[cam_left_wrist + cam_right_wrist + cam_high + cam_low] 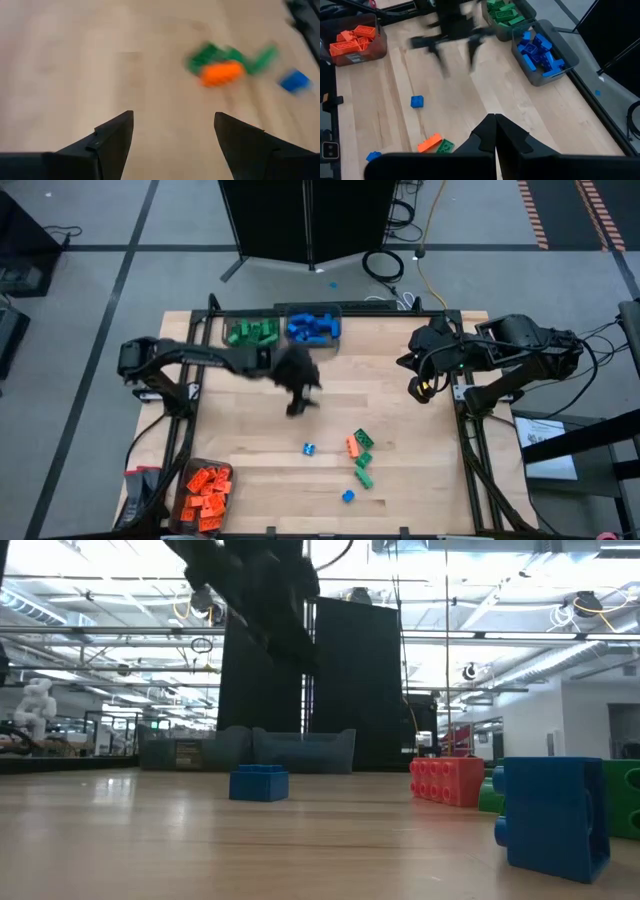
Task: Sort blocks
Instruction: Put the blue gamepiece into the top right black bin
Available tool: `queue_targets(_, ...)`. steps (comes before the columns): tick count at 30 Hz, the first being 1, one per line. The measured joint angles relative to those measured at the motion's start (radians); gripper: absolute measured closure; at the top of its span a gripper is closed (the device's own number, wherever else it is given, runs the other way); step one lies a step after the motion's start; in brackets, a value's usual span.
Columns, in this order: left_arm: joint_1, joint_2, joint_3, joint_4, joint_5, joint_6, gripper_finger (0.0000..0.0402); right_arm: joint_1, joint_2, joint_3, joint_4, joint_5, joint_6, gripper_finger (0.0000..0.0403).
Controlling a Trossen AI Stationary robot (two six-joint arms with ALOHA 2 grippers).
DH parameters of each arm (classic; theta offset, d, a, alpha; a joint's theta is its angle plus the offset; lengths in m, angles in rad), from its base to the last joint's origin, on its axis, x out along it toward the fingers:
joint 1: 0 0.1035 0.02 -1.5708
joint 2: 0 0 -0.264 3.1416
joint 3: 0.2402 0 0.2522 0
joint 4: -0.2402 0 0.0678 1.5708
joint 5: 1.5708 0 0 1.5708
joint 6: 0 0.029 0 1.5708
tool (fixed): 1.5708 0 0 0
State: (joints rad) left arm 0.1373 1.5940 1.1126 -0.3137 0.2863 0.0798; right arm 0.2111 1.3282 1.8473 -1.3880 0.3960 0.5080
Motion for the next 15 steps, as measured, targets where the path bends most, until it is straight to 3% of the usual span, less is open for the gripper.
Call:
queue_targets(2,-0.08,0.005,-0.008,0.009,-0.014,0.038,0.0123,0.0,0.0,0.0,0.0,0.0,0.0,0.0403)
queue_targets(8,-0.266,0.046,-0.026,0.017,-0.179,0.119,0.0123,0.0,0.0,0.0,0.0,-0.004,0.0,0.0403)
queue_targets(15,-0.364,0.119,-0.035,0.034,-0.192,0.079,0.0123,0.0,0.0,0.0,0.0,-0.006,0.004,0.0403)
